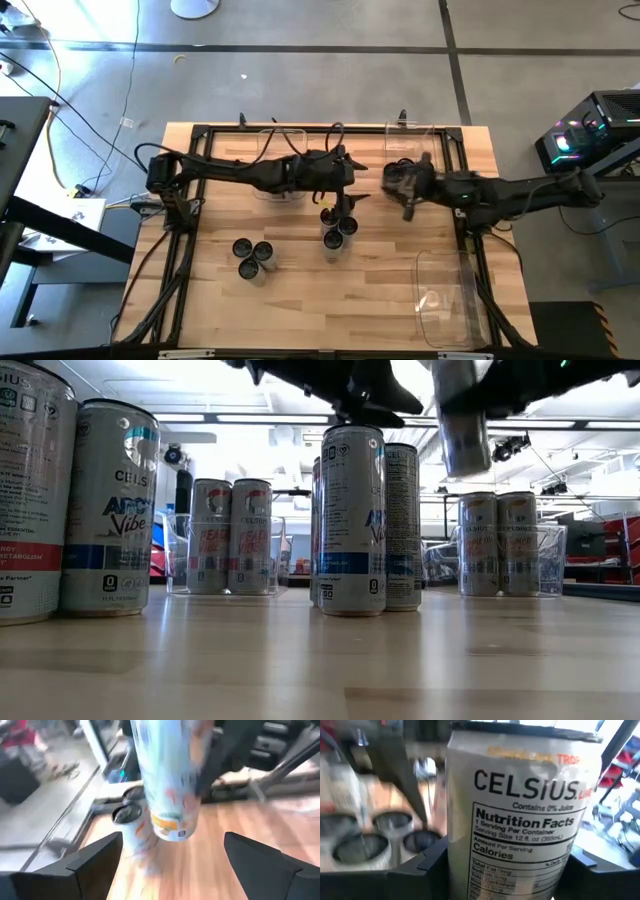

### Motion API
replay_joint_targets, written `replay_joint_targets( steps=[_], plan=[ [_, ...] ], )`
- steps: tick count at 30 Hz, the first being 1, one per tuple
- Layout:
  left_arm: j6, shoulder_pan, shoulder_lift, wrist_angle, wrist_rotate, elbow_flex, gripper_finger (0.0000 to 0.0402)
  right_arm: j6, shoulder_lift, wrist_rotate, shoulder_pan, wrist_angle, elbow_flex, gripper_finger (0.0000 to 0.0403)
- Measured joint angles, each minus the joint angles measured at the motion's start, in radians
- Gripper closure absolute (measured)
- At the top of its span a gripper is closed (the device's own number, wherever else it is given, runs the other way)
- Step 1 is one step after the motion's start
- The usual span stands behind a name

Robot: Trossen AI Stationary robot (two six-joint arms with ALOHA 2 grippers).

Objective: Sort soda cans
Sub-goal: Put the white-yellow soda can into the top right transparent bin

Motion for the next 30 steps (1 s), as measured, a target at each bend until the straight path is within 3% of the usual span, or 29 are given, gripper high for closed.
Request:
replay_joint_targets(
  steps=[4, 10, 17, 24, 30],
  plan=[
    [0.009, 0.019, 0.000, 0.274, 0.134, -0.097, 0.0057, -0.040, -0.074, -0.078, 0.025, 0.116, 0.000, 0.0172],
    [-0.030, 0.022, 0.034, 0.661, 0.152, -0.188, 0.0056, -0.103, -0.035, -0.206, 0.036, 0.283, 0.000, 0.0172],
    [-0.124, 0.022, 0.083, 0.726, 0.272, -0.182, 0.0055, -0.170, 0.122, -0.215, 0.032, 0.470, 0.000, 0.0172],
    [-0.072, 0.021, 0.088, 0.679, 0.312, -0.182, 0.0058, -0.176, 0.210, -0.216, 0.032, 0.576, 0.000, 0.0172],
    [-0.068, 0.022, 0.088, 0.666, 0.324, -0.182, 0.0100, -0.162, 0.222, -0.219, 0.032, 0.593, 0.000, 0.0172]
  ],
)
